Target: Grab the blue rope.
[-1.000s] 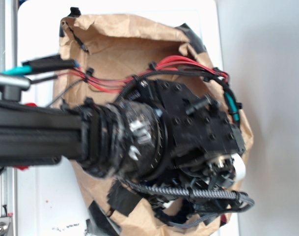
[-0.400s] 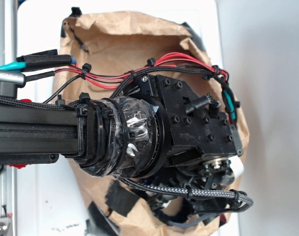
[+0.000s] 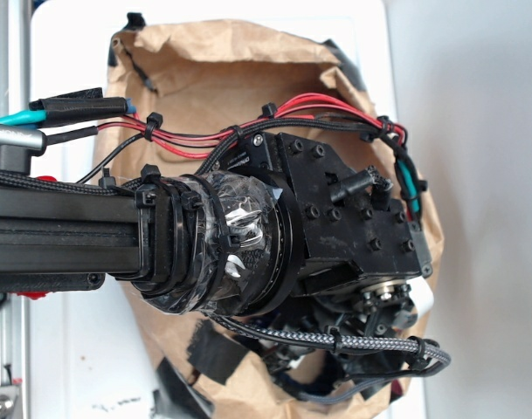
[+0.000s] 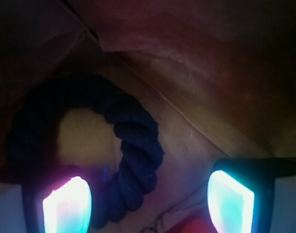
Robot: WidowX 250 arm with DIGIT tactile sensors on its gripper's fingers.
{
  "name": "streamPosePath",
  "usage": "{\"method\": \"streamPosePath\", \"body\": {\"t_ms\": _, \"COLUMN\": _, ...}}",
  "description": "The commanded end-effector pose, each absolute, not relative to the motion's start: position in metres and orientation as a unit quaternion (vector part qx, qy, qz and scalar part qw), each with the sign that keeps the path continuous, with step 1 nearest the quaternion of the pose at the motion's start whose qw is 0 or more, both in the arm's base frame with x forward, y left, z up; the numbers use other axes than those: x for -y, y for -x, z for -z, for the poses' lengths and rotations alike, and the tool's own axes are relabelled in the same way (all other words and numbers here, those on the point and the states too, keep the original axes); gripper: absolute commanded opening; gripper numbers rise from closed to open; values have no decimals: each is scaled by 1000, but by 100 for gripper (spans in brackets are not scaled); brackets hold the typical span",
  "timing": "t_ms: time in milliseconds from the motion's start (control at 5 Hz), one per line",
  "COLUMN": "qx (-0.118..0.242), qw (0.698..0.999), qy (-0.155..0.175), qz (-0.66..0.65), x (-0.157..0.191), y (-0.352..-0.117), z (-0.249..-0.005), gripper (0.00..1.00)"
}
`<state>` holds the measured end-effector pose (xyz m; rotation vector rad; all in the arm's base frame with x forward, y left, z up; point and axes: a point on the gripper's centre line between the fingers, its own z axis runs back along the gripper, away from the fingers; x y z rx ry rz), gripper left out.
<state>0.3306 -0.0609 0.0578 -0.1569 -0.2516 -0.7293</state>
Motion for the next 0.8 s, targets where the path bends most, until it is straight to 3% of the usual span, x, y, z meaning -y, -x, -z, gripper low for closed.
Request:
{"method": "streamPosePath", "body": {"t_ms": 0, "qx": 158, "qw": 918, "qy": 45, "qz": 360, "x": 81, "y": -341, "z": -53, "gripper": 100}}
{"method": "streamPosePath", "body": {"t_ms": 400, "qx": 138, "qw": 927, "qy": 51, "qz": 346, "x": 93, "y": -335, "z": -26, "gripper": 100}}
{"method": "streamPosePath", "body": {"t_ms": 600, "qx": 126, "qw": 920, "qy": 57, "qz": 366, "x": 91, "y": -325, "z": -27, "gripper": 100}}
